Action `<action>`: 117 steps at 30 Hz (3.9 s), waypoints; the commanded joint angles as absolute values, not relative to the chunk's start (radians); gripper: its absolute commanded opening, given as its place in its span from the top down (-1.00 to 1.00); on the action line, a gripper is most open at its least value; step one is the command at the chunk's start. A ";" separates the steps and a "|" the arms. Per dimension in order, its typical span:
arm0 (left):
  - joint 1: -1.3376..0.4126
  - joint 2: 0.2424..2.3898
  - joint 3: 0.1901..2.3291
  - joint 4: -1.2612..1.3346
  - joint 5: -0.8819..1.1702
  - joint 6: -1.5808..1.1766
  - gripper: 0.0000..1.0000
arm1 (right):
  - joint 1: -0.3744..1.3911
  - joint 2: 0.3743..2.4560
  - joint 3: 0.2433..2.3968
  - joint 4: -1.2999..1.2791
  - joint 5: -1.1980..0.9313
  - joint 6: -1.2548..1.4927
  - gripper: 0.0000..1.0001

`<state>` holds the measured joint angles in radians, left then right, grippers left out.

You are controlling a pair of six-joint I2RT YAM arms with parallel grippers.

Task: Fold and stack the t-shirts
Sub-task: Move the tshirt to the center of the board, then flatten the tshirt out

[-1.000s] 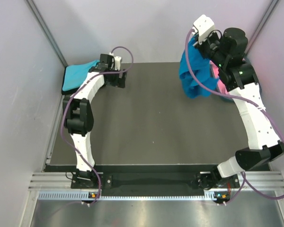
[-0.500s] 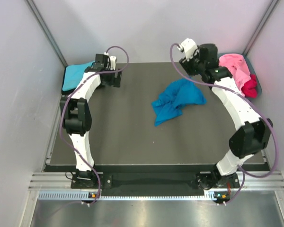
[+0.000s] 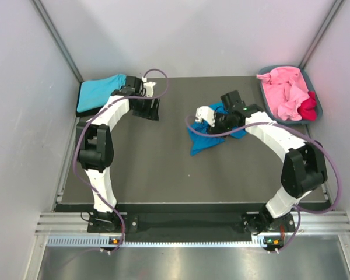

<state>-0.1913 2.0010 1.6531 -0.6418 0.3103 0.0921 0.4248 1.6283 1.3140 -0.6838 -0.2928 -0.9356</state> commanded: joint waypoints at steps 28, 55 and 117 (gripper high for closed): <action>-0.288 1.908 1.496 -0.644 0.560 0.026 -0.39 | 0.512 1.746 1.178 -0.196 0.215 -1.026 1.00; -0.514 2.258 1.784 -0.644 0.822 -0.037 -0.47 | 0.434 1.646 1.606 -0.305 0.242 -0.948 1.00; -0.215 1.463 1.111 0.009 0.021 0.411 1.00 | -0.066 1.709 1.554 -0.566 -0.230 -0.330 0.50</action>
